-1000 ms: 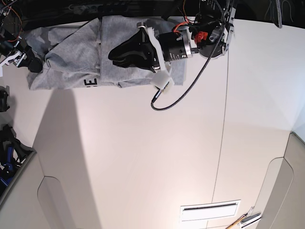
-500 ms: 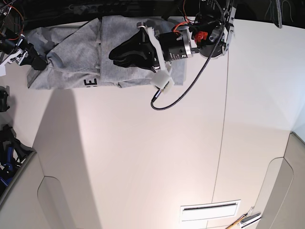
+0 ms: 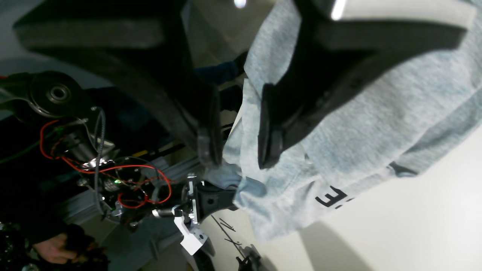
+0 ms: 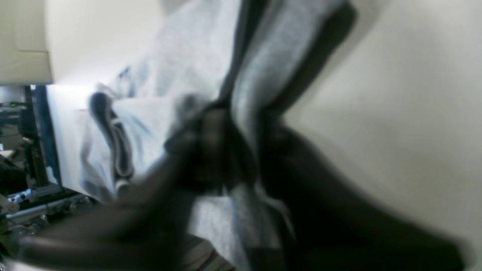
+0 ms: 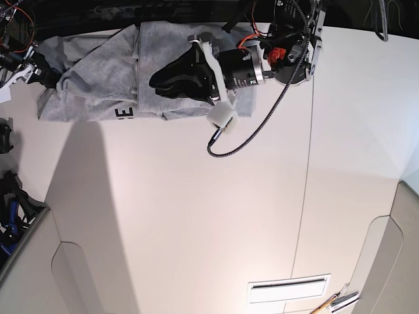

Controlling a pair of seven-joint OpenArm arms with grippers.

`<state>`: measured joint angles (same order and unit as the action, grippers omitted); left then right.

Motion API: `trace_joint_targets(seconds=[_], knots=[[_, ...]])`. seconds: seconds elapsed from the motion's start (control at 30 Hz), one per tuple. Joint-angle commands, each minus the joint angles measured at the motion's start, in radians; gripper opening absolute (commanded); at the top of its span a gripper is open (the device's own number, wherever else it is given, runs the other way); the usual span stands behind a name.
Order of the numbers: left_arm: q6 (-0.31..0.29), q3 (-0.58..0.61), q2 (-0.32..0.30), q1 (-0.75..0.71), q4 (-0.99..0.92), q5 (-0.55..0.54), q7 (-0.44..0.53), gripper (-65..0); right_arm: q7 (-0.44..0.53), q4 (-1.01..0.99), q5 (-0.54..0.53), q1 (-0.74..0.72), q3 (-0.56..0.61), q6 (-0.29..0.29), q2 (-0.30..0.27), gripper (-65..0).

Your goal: Fold the T-shirt properly

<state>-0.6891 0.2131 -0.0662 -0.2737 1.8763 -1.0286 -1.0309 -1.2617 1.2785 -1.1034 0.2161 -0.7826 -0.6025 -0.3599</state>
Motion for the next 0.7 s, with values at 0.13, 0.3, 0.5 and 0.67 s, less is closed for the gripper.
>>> trace_joint_targets(seconds=[0.13, 0.3, 0.5, 0.67], knots=[[-0.009, -0.011, 0.004, 0.008, 0.016, -0.025, 0.014, -44.8, 0.004, 0.013, -0.023, -0.007, -0.004, -0.003, -0.019, -65.0], [-0.009, -0.098, 0.002, 0.007, 0.016, -0.025, -0.026, -44.8, 0.004, 0.03, -0.037, -0.011, -0.005, -0.004, -0.02, -65.0], [-0.009, -0.278, -0.023, -0.005, 0.016, -0.024, -0.075, -45.7, 0.003, 0.137, -0.041, -0.01, -0.005, -0.005, -0.019, -65.0], [-0.009, -0.46, -0.06, -0.056, 0.016, 0.0, -0.076, -45.7, -0.016, 0.291, -0.041, -0.01, -0.005, -0.005, -0.019, -65.0]])
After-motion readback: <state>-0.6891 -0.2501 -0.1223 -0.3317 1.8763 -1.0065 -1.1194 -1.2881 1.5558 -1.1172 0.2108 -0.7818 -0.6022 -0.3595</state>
